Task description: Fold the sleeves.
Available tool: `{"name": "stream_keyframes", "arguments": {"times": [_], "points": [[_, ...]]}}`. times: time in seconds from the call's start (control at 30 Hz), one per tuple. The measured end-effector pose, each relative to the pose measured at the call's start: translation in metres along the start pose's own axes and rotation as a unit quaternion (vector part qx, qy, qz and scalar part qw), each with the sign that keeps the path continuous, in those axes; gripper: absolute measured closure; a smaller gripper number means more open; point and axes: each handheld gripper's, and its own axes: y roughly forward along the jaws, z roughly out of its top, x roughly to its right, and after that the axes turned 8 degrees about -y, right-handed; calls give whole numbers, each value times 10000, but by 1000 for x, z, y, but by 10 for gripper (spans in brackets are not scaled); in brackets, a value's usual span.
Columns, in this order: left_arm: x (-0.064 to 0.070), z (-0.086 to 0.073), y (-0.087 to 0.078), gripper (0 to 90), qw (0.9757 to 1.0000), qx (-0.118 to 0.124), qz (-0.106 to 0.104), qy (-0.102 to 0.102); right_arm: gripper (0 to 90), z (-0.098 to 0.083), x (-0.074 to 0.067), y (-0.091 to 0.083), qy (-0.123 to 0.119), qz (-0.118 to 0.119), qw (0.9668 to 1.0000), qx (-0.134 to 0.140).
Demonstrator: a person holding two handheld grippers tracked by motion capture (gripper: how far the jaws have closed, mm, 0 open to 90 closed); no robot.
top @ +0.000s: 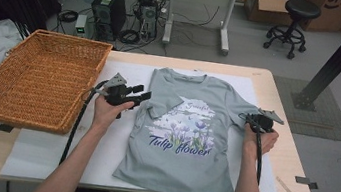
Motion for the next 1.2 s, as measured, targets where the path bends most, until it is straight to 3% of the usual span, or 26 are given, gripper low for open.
{"name": "stream_keyframes", "arguments": {"times": [0.1, 0.17, 0.23, 0.33, 0.43, 0.47, 0.53, 0.63, 0.7, 0.77, 0.8, 0.83, 0.9, 0.97, 1.07, 1.13, 1.2], "points": [[-1, -1, -2, 473, 10000, -18, 21, 14, 867, 1, 1, -1, 323, 53, 9993, 156], [-3, -2, -4, 474, 10000, -19, 61, 19, 867, 6, -2, -2, 374, 112, 9986, 355], [-4, -2, -5, 475, 10000, 8, 74, 2, 867, 15, -10, -3, 209, 270, 9976, 606], [-5, -1, -8, 479, 9999, 48, 101, -1, 866, 34, -30, -3, -213, 709, 9930, 924], [-4, -1, -8, 480, 9999, 59, 98, 15, 865, 45, -60, 1, -717, 1265, 9850, 929], [-4, -1, -8, 481, 9999, 63, 92, 14, 865, 44, -75, 5, -883, 1591, 9788, 945], [-3, -2, -8, 484, 9999, 40, 88, 27, 865, 41, -94, 9, -1201, 1864, 9715, 835], [-3, -3, -9, 486, 9999, 28, 92, 44, 859, 36, -111, 13, -1514, 2091, 9636, 699], [-4, -3, -10, 486, 9999, 42, 100, 39, 809, 32, -119, 16, -1691, 2287, 9570, 569], [-4, -3, -11, 485, 9999, 59, 107, 35, 680, 30, -122, 16, -1733, 2695, 9452, 632], [-5, -3, -12, 485, 9999, 70, 103, 30, 637, 32, -123, 14, -1795, 2754, 9416, 729], [-5, -2, -12, 485, 9999, 93, 102, 13, 621, 35, -122, 10, -1811, 2702, 9420, 822], [-5, -2, -12, 483, 9999, 111, 102, 4, 583, 41, -113, 3, -1441, 2580, 9486, 1131], [-4, -2, -12, 479, 9999, 115, 97, 1, 585, 46, -100, -2, -1259, 2252, 9580, 1254], [-3, -2, -13, 474, 9999, 114, 92, 12, 565, 45, -86, -5, -1426, 1826, 9685, 911], [-3, -2, -13, 474, 9999, 117, 94, 6, 548, 36, -83, -7, -1695, 1687, 9694, 549], [-3, -3, -13, 473, 9999, 119, 108, 10, 538, 29, -85, -10, -1741, 1765, 9675, 495]]}}
